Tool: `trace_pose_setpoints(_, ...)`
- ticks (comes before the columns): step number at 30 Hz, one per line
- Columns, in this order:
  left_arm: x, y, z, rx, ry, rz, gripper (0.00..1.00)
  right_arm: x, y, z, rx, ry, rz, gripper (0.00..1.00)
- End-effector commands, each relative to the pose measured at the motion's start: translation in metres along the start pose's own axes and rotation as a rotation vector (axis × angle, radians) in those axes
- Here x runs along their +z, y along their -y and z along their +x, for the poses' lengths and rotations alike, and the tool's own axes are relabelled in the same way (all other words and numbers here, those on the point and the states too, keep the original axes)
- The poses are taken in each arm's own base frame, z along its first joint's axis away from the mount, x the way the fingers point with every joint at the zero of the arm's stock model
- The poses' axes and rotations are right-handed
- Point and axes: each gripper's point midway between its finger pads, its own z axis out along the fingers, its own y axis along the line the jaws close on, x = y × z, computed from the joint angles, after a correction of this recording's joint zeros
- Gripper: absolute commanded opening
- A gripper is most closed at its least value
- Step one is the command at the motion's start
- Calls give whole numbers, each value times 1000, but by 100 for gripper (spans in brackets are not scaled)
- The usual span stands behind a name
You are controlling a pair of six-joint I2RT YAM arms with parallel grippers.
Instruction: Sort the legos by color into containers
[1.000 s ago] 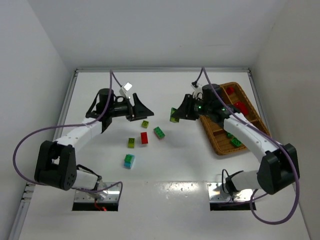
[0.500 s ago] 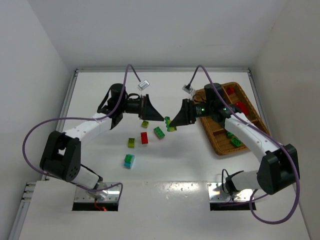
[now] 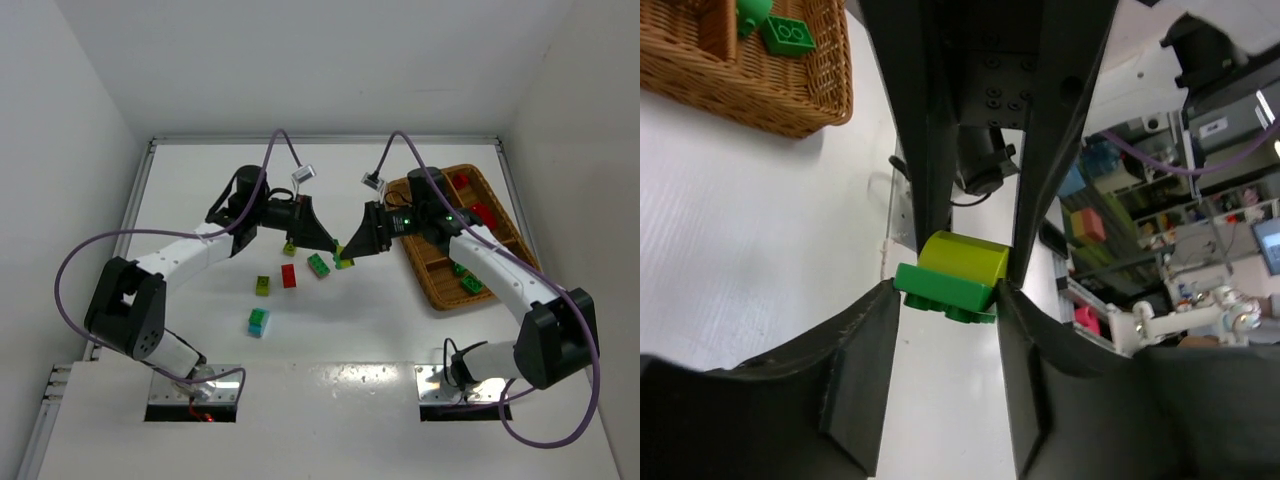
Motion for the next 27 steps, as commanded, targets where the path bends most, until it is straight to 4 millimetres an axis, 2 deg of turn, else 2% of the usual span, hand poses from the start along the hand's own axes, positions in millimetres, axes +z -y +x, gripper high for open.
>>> trace_pose_setpoints(1, 1, 16, -9, 111, -11, 52, 46, -2, -15, -13, -91, 13, -41, 18)
trace_pose_setpoints(3, 0, 20, -10, 119, -8, 54, 40, -1, -13, -10, -83, 9, -39, 18)
trace_pose_setpoints(4, 0, 21, -13, 128, -6, 56, 33, -1, -12, -9, -75, 6, -38, 18)
trace_pose_setpoints(6, 1, 22, -17, 137, 3, 49, 30, -1, -9, -7, -66, 6, -28, 18)
trace_pose_setpoints(7, 1, 21, -19, 145, 13, 43, 21, -3, -7, -9, -64, 13, -23, 18)
trace_pose_setpoints(10, 0, 27, -26, 161, 37, 29, 1, -4, 5, -6, -38, 20, 27, 16)
trace_pose_setpoints(12, 1, 19, -30, 135, 63, -17, 0, -14, 23, -14, 6, 65, 114, 16)
trace_pose_setpoints(17, -18, 0, -42, 90, 154, -105, 0, -45, 30, -36, -17, 211, 234, 16)
trace_pose_setpoints(18, -18, 0, -42, 90, 154, -105, 0, -52, 38, -39, 1, 235, 272, 16)
trace_pose_setpoints(20, -21, -13, -40, 31, 171, -121, 0, -57, 39, -41, 1, 251, 290, 16)
trace_pose_setpoints(23, -20, -13, -45, 11, 189, -117, 0, -67, 52, -43, 35, 278, 354, 16)
trace_pose_setpoints(24, -19, -17, -45, 2, 193, -126, 0, -75, 66, -52, 54, 332, 456, 16)
trace_pose_setpoints(26, -19, -26, -43, -37, 194, -151, 0, -92, 88, -50, 139, 367, 616, 16)
trace_pose_setpoints(27, -19, -28, -48, -35, 208, -174, 0, -118, 119, -59, 191, 444, 836, 16)
